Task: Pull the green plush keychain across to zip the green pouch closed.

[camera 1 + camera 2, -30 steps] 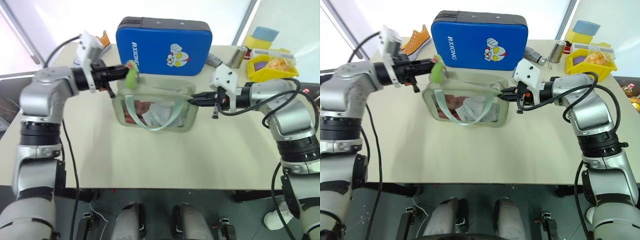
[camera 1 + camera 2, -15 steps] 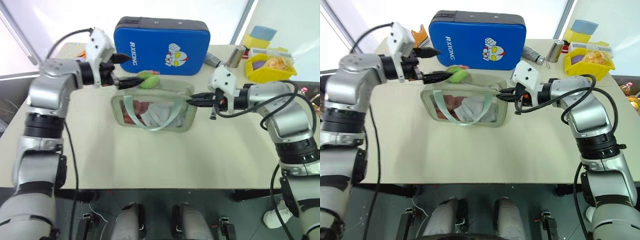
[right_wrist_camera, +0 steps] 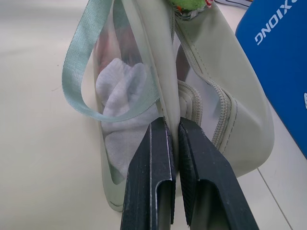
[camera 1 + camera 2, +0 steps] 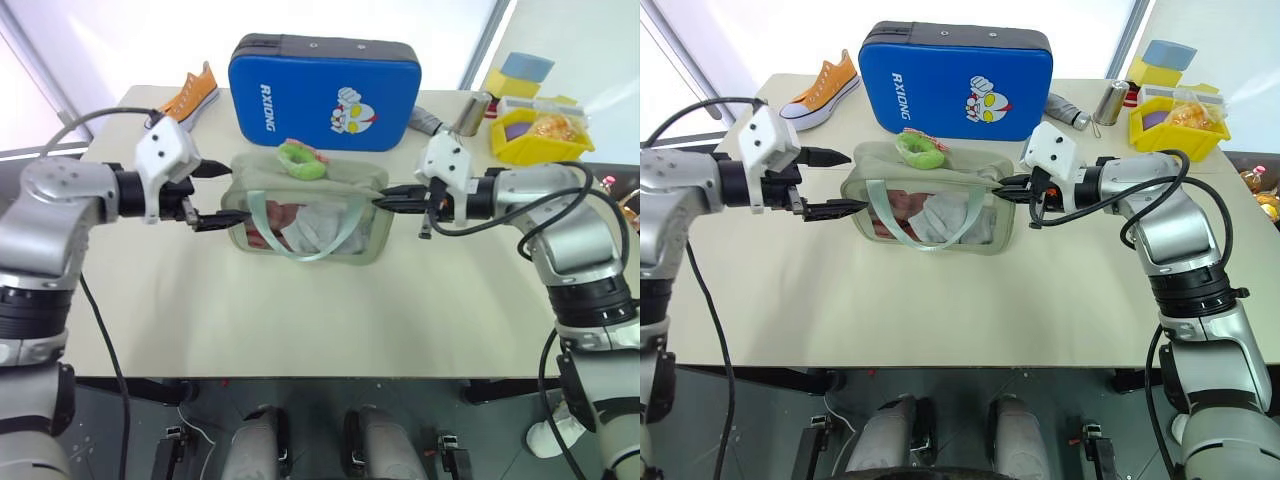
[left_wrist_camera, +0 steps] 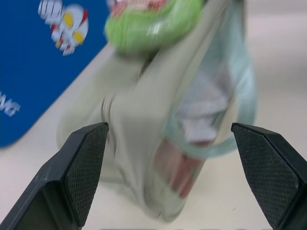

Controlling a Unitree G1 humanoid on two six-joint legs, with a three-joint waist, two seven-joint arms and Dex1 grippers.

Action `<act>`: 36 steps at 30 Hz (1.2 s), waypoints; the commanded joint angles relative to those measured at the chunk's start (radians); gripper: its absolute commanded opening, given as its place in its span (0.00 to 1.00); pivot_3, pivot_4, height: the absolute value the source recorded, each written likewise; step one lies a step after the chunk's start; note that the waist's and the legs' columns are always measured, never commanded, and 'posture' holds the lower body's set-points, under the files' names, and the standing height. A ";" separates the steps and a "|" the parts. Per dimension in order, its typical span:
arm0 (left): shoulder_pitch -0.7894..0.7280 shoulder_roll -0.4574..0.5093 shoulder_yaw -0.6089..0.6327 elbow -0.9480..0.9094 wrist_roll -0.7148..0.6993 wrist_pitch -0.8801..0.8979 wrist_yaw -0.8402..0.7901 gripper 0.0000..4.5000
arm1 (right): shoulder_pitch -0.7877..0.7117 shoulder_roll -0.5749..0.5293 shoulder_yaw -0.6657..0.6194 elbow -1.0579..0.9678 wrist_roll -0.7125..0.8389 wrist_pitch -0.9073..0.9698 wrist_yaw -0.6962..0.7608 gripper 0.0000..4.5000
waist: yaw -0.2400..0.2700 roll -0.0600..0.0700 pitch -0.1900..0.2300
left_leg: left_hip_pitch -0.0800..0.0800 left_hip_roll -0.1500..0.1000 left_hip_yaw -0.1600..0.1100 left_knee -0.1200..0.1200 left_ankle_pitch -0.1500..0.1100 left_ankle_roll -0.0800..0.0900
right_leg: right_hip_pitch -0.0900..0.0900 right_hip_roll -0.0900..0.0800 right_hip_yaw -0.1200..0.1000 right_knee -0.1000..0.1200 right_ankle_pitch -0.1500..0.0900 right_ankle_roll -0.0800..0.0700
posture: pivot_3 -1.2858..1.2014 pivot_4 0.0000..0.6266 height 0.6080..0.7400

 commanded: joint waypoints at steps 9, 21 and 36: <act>-0.007 -0.046 0.001 0.056 0.048 -0.085 0.052 0.01 | -0.053 0.013 -0.009 -0.012 0.005 0.012 0.002 0.00 | -0.001 0.000 0.000 | 0.000 0.000 0.000 0.000 0.000 0.000 | 0.000 0.000 0.000 0.000 0.000 0.000 | 0.52 0.24 1.00; -0.007 -0.046 -0.013 0.045 0.053 -0.077 0.044 0.00 | -0.173 0.042 -0.043 -0.033 0.074 0.133 -0.008 0.54 | 0.000 0.000 0.000 | 0.000 0.000 0.000 0.000 0.000 0.000 | 0.000 0.000 0.000 0.000 0.000 0.000 | 0.52 0.24 1.00; -0.045 -0.066 -0.023 0.056 0.061 -0.073 0.039 0.00 | -0.299 0.319 0.090 0.184 -0.044 0.010 -0.151 0.54 | 0.003 0.000 0.000 | -0.001 -0.001 0.000 0.000 0.000 0.000 | 0.000 -0.001 0.000 0.000 0.000 0.000 | 0.52 0.24 1.00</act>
